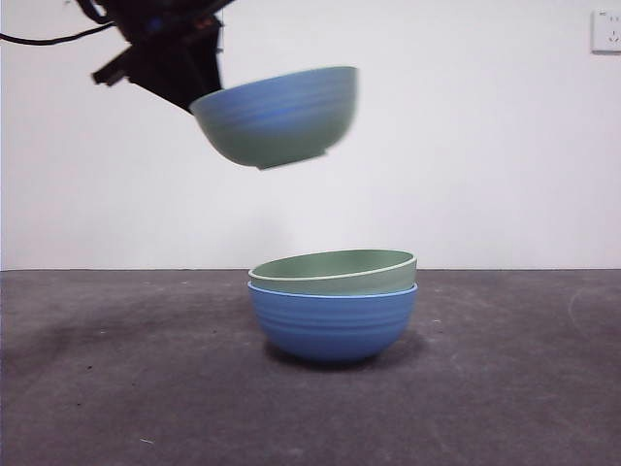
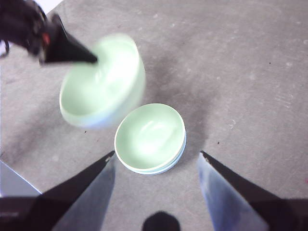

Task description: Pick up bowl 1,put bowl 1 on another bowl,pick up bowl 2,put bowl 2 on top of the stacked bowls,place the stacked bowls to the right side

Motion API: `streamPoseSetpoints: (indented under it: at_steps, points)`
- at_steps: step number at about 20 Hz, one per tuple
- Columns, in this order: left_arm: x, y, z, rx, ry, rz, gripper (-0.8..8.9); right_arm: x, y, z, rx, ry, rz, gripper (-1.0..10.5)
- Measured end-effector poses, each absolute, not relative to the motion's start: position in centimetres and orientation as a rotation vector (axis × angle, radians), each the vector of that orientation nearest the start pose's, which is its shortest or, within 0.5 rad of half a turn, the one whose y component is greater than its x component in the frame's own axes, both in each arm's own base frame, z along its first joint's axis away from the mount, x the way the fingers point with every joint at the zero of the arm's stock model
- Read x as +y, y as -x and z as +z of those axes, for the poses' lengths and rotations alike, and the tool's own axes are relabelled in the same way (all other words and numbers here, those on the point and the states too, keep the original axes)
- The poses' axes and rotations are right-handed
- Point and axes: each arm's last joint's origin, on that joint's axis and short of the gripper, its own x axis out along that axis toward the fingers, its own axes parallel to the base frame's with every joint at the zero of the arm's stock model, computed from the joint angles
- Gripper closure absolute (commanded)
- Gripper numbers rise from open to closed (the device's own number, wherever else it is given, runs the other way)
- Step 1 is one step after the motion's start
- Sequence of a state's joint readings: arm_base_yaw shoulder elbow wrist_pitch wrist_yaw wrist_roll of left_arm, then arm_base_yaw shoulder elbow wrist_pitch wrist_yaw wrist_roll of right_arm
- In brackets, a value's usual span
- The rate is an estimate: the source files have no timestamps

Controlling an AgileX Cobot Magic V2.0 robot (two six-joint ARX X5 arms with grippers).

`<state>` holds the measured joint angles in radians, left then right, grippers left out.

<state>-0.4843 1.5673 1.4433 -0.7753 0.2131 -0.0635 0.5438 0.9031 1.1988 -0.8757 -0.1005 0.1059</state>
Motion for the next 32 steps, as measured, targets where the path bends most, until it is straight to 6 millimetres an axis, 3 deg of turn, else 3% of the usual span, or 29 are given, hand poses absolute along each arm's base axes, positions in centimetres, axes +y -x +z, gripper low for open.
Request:
streamPoseSetpoints:
  at_steps: [5, 15, 20, 23, 24, 32]
  points:
    - [-20.5, -28.0, 29.4, 0.973, -0.243, -0.662, 8.22, 8.2, -13.1, 38.7, 0.610, 0.027, 0.593, 6.6]
    - [-22.6, -30.7, 24.3, 1.038, -0.293, -0.625, 8.22, 8.1, -12.9, 38.4, 0.643, 0.028, 0.587, 6.6]
    - [-22.8, -30.9, 23.9, 1.038, -0.291, -0.628, 7.97, 8.1, -12.9, 38.4, 0.645, 0.029, 0.587, 6.6]
    - [-22.8, -30.9, 23.9, 1.039, -0.291, -0.629, 5.70, 8.1, -12.9, 38.4, 0.647, 0.029, 0.587, 6.6]
    - [-22.8, -30.9, 23.9, 1.040, -0.291, -0.629, 5.39, 8.1, -12.9, 38.4, 0.647, 0.029, 0.587, 6.6]
    - [-22.5, -30.5, 24.2, 1.060, -0.291, -0.636, 5.29, 8.1, -12.8, 38.3, 0.662, 0.029, 0.584, 6.5]
